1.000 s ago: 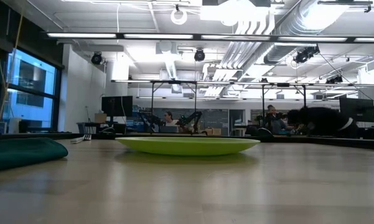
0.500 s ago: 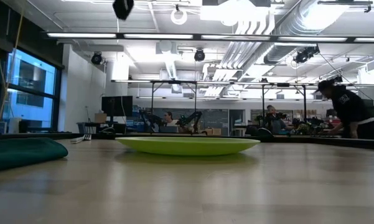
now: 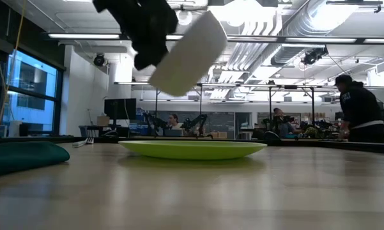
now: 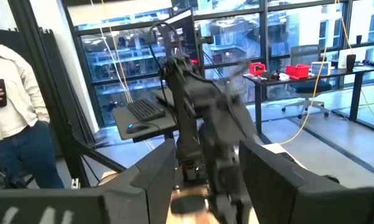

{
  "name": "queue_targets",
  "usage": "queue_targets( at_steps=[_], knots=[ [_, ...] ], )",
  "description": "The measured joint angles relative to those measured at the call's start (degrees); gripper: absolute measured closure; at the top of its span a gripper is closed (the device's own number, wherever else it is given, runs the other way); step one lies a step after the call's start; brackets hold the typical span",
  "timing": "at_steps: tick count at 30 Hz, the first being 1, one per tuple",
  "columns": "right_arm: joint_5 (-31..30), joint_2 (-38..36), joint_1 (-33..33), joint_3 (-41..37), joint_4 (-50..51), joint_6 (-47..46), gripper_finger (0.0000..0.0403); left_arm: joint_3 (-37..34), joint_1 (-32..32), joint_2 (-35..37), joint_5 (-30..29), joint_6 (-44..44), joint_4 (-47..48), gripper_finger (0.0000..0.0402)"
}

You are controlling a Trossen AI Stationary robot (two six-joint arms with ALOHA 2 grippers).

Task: Set table place
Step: Stack the white bowl on top of the green plate

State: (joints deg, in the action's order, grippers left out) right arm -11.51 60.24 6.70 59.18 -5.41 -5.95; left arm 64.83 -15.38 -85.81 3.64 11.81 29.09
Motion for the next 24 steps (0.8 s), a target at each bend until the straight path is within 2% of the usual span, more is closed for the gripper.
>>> queue_targets(
  at_steps=[10, 16, 24],
  knots=[
    [0.0, 0.0, 0.0, 0.0, 0.0, 0.0, 0.0233, 5.2, 0.0, -13.6, -2.4, -1.3, 5.5, 0.0401],
    [-1.8, 0.0, 0.0, 0.0, 0.0, 0.1, 0.0233, 6.9, 0.0, -17.7, -2.7, -1.2, 5.3, 0.0401],
    [-1.9, 0.0, 0.0, 0.0, 0.0, 0.0, 0.0233, 7.8, 0.0, -18.3, -3.2, -3.1, 6.0, 0.0393]
  ],
)
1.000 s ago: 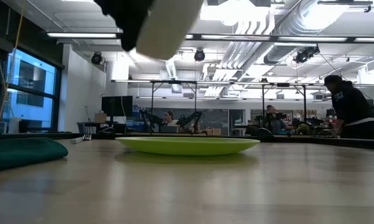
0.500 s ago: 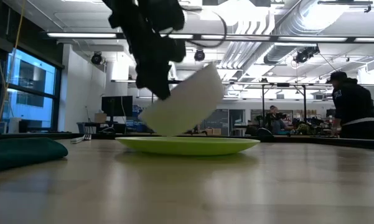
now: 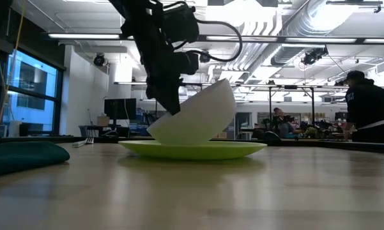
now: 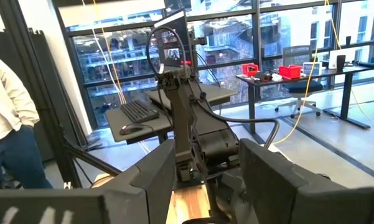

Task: Set table place
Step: Stack the white bowl on top of the green plate

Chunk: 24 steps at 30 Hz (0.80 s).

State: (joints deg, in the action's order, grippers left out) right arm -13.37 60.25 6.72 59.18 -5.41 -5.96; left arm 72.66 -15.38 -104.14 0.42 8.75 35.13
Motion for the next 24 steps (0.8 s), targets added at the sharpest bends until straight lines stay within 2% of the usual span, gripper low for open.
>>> queue_targets(
  at_steps=[6, 18, 24],
  knots=[
    [0.0, 0.0, 0.0, 0.0, 0.0, 0.0, 0.0233, -0.1, 0.0, 0.0, -1.8, -0.2, 2.4, 0.0364],
    [0.0, 0.0, 0.0, 0.0, 0.0, 0.0, 0.0233, 0.4, 0.0, 0.0, -2.5, 0.1, 1.0, 0.0308],
    [0.0, 0.0, 0.0, 0.0, 0.0, 0.0, 0.0233, 6.5, 0.0, 3.4, -1.6, -4.2, 10.6, 0.0307]
  ],
)
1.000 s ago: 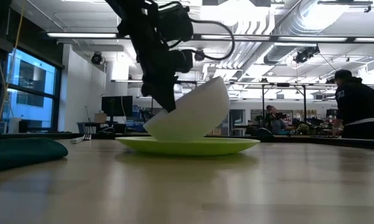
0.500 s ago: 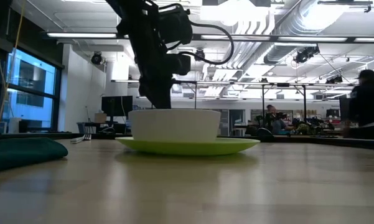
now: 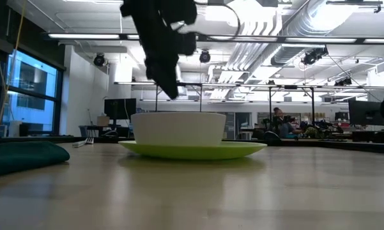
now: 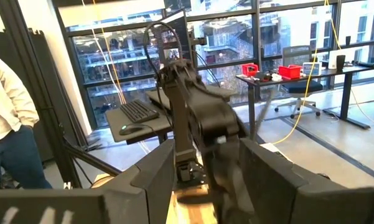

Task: Set table place
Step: Stack the white bowl on top of the green plate

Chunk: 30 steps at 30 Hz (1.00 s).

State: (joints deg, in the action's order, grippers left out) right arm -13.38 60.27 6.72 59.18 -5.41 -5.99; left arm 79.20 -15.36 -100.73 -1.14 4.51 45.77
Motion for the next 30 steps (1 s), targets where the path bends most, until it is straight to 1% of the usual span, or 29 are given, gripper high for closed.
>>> queue_targets(
  at_steps=[4, 6, 8, 10, 13, 16, 20, 25, 30],
  knots=[
    [0.0, 0.0, 0.0, 0.0, 0.1, 0.0, 0.0233, 1.7, 0.5, 3.9, 1.1, -4.9, 9.9, 0.0327],
    [0.0, 0.0, 0.0, 0.0, 0.4, 0.0, 0.0233, 0.8, 0.5, 6.3, 1.3, -5.9, 12.3, 0.0350],
    [0.0, 0.0, 0.0, 0.0, 0.4, 0.0, 0.0233, -1.8, 0.4, 8.7, 2.0, -6.2, 12.8, 0.0381],
    [0.0, 0.0, 0.0, 0.0, 0.4, 0.0, 0.0233, -5.1, 0.3, 10.9, 3.6, -6.2, 11.0, 0.0395],
    [0.0, 0.0, 0.0, 0.0, 0.4, 0.0, 0.0233, -10.8, 0.4, 13.9, 4.8, -5.6, 7.8, 0.0388],
    [0.0, 0.0, 0.0, 0.0, 0.4, 0.0, 0.0233, -15.8, 1.2, 14.7, 7.2, -4.1, 3.8, 0.0397],
    [0.0, 0.0, 0.0, 0.0, 0.4, 0.0, 0.0233, -20.7, 1.2, 14.5, 7.6, -2.7, -0.6, 0.0398],
    [0.0, 0.0, 0.0, 0.0, 0.4, 0.0, 0.0233, -24.3, 1.1, 14.2, 7.6, -1.2, -6.4, 0.0400],
    [-0.2, 0.0, 0.0, 0.0, 0.4, 0.0, 0.0233, -24.7, 1.2, 14.2, 7.6, -2.7, -7.9, 0.0401]
  ],
)
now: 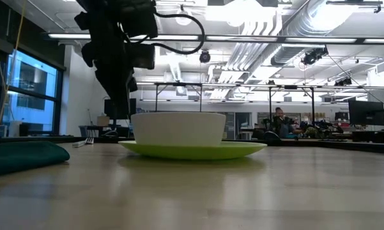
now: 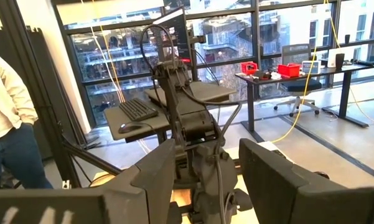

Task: Set table place
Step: Stack the white bowl on top of the green plate

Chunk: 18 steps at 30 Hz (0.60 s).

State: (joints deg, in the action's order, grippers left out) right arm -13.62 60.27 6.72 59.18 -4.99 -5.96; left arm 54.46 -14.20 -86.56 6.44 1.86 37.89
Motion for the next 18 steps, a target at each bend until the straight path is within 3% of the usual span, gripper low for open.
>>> queue_targets(
  at_steps=[8, 18],
  knots=[
    [-0.1, 0.0, 0.0, 0.0, 0.0, 0.0, 0.0233, 0.0, 0.0, -1.3, 2.7, -4.5, -1.9, 0.0401],
    [-0.2, 0.0, 0.0, 0.0, 0.0, 0.0, 0.0233, 0.0, 0.0, -5.5, 3.1, -3.4, -2.2, 0.0402]
  ],
)
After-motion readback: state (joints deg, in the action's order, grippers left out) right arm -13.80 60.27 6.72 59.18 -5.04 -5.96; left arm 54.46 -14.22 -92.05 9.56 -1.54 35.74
